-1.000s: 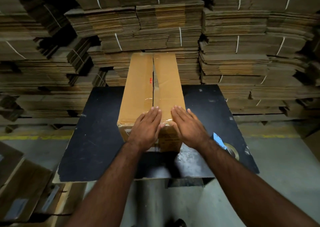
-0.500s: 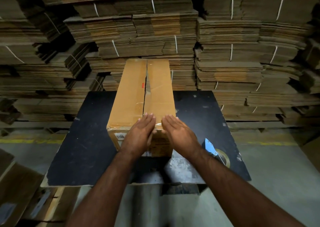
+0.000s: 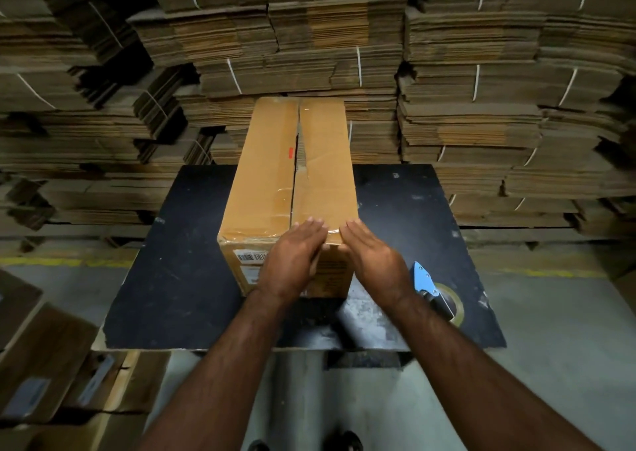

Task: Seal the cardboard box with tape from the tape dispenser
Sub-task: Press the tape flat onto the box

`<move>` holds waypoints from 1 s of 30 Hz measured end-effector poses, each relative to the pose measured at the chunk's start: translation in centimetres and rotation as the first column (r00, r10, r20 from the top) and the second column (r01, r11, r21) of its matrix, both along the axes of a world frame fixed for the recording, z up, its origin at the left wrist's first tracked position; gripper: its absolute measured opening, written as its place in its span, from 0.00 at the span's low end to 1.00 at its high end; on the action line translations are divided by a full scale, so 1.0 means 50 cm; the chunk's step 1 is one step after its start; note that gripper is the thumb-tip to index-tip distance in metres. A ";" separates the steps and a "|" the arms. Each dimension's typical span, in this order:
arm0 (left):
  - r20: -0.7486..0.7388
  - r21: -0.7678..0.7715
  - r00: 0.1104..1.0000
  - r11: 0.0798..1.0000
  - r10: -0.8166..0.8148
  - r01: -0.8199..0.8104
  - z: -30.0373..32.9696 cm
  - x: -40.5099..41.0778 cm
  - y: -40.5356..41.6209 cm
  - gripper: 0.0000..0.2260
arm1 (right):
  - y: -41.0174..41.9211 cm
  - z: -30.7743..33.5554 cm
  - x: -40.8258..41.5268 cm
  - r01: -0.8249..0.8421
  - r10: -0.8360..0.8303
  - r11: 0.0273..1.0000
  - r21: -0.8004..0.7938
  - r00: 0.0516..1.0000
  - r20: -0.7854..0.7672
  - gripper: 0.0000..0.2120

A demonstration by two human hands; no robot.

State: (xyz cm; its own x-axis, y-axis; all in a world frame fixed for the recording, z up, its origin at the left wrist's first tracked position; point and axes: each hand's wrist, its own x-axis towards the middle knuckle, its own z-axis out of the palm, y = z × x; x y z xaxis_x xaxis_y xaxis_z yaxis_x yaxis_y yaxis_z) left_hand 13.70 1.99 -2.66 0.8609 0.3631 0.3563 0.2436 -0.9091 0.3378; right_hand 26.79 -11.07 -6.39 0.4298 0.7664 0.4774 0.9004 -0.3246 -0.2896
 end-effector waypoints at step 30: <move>-0.258 -0.142 0.948 0.978 -0.186 0.153 0.034 0.019 0.030 0.35 | 0.022 -0.076 -0.050 0.312 -0.154 0.947 0.080 0.657 -0.738 0.32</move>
